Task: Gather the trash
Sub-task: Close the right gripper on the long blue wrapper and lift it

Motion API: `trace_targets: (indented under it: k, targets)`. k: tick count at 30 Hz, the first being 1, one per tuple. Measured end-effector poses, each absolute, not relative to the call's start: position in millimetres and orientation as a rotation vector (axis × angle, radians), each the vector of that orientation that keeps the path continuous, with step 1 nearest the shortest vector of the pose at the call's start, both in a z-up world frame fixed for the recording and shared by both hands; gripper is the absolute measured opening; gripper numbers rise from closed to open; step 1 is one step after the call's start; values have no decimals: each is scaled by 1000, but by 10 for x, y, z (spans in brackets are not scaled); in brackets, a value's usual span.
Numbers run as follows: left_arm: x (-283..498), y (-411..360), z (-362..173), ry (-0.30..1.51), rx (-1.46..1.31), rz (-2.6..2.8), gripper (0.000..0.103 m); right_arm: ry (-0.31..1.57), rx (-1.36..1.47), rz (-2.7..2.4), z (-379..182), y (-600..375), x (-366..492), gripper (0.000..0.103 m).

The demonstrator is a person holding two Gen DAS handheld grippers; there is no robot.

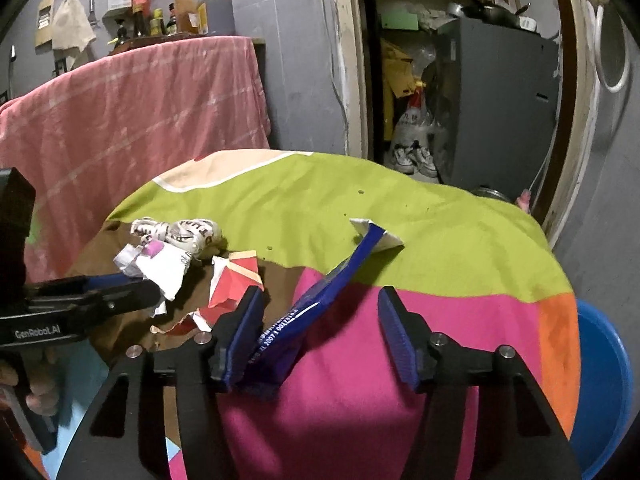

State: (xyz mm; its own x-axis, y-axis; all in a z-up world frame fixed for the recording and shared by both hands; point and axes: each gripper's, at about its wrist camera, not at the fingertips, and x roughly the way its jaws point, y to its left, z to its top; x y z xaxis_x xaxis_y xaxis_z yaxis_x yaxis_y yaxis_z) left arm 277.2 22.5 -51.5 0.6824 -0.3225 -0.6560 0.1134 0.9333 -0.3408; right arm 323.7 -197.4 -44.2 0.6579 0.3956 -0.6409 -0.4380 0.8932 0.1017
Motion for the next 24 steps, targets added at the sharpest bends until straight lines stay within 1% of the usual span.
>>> trace_targets:
  k: [6,9,14,16,21,24]
  targets:
    - [2694,375,-480,743,-359,-228,46,725,-70,486,-470,-1950,3247,55]
    - [2676,437,-462,726,-391,-216,46,737,-76,489,-485,-1927,3263,49]
    - [2697,478,-451,720,-424,-201,46,756,-80,500,-509,-1909,3283,44]
    - [2712,487,-447,719,-433,-198,42,754,-80,501,-513,-1905,3275,43]
    - [2724,435,-446,731,-411,-221,42,758,-75,508,-523,-1904,3272,41]
    - [2774,401,-453,739,-410,-239,36,757,-68,511,-527,-1914,3267,41]
